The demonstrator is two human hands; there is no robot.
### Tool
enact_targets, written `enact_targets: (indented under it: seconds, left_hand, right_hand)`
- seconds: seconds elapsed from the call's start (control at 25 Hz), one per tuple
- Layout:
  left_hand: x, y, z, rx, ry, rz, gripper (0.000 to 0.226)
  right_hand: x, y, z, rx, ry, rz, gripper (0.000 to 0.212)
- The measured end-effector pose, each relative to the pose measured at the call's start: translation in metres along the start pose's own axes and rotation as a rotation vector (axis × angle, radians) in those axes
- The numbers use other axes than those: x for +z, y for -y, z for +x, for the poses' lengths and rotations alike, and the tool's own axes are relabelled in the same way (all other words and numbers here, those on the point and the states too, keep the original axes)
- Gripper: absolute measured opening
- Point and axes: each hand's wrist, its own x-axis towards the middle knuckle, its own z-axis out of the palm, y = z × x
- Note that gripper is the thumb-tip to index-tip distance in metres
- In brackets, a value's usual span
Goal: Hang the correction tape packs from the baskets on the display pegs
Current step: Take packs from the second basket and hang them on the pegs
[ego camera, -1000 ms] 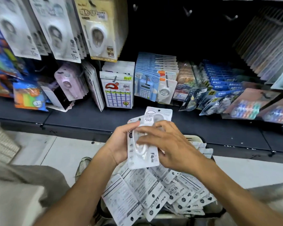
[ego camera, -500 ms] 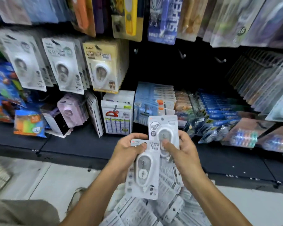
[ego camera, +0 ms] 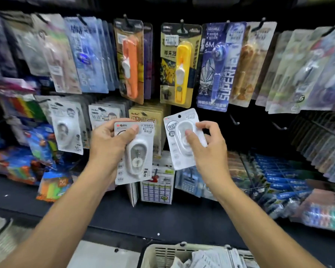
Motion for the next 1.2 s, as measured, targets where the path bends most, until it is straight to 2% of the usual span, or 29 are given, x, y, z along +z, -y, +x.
enact_targets:
  seconds: [0.12,0.24,0.48,0.6,0.68,0.8,0.88,0.92,1.0,1.08,1.2]
  left_hand:
    - [0.001,-0.001,0.008,0.033,0.019,-0.019,0.019]
    - [0.001,-0.001,0.011,0.032,0.042,-0.009,0.026]
    - [0.014,0.008,0.005,-0.001,0.02,0.006,0.024]
    - [0.016,0.006,0.006,-0.012,-0.017,-0.026,0.025]
    - [0.019,0.01,0.007,-0.028,-0.022,-0.024,0.022]
    - [0.034,0.017,0.001,-0.049,0.015,-0.014,0.019]
    - [0.042,0.021,-0.003,-0.016,0.058,-0.018,0.009]
    - [0.043,0.022,-0.004,0.045,0.057,0.066,0.005]
    - [0.037,0.027,0.003,0.243,0.03,0.444,0.034]
    - [0.03,0.032,0.009,0.395,0.037,0.794,0.045]
    - [0.027,0.038,0.01,0.42,0.113,0.98,0.053]
  right_hand:
    - [0.008,0.001,-0.013,-0.053,-0.116,-0.172,0.019]
    - [0.008,-0.004,-0.027,-0.049,-0.179,-0.163,0.015]
    - [0.015,-0.001,-0.012,0.034,-0.163,-0.132,0.013]
    - [0.005,-0.004,-0.011,0.16,-0.075,-0.353,0.026]
    - [0.002,-0.008,-0.023,0.095,0.002,-0.463,0.035]
    - [0.013,-0.003,-0.036,-0.004,0.23,-0.071,0.036]
    - [0.02,-0.002,-0.03,-0.006,0.255,0.052,0.035]
    - [0.02,-0.002,-0.025,-0.006,0.195,0.09,0.032]
    - [0.013,-0.001,-0.013,0.014,0.052,0.135,0.025]
    - [0.004,-0.004,-0.004,0.039,-0.014,0.097,0.02]
    - [0.003,-0.002,0.003,-0.029,-0.001,-0.081,0.027]
